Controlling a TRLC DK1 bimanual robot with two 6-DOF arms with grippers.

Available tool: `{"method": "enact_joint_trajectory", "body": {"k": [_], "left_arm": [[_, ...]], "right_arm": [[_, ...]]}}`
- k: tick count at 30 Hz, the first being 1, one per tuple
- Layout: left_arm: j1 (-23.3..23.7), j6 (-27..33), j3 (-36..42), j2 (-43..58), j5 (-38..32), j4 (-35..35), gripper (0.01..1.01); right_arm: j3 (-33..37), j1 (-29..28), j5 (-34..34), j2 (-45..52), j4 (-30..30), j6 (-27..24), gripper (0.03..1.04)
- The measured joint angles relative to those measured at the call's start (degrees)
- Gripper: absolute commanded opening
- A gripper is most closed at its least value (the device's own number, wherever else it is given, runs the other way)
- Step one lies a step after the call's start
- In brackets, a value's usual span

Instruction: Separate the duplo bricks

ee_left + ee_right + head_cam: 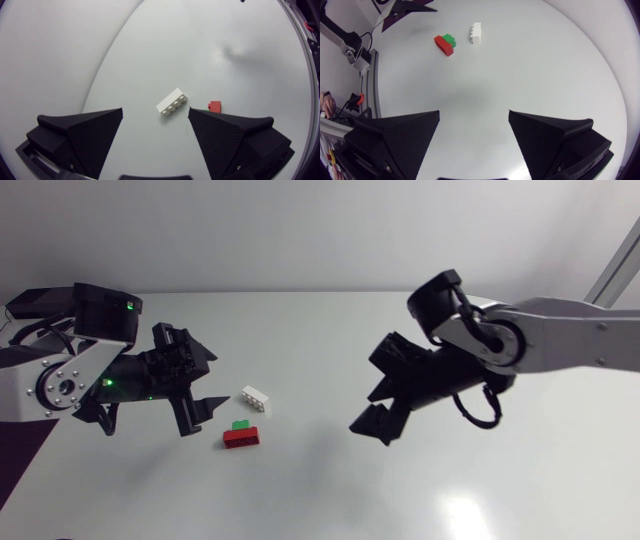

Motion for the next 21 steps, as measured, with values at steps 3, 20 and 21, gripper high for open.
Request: {"method": "enact_joint_trajectory", "body": {"k": [3, 20, 21], "left_arm": [[1.8, -0.5, 0.0, 1.1, 3.2, -3.1, 0.915], [5.9, -1.1, -0.5, 2.7, 7.9, -3.1, 0.915], [6.3, -1.1, -0.8, 2.7, 8.3, -3.0, 0.915]], "right_arm": [[7.3, 1.3, 1.2, 7.3, 0.3, 1.8, 1.0], [41.8, 12.8, 9.9, 38.3, -9.2, 7.1, 0.92], [43.8, 13.2, 10.0, 39.5, -10.3, 7.4, 0.92]]}}
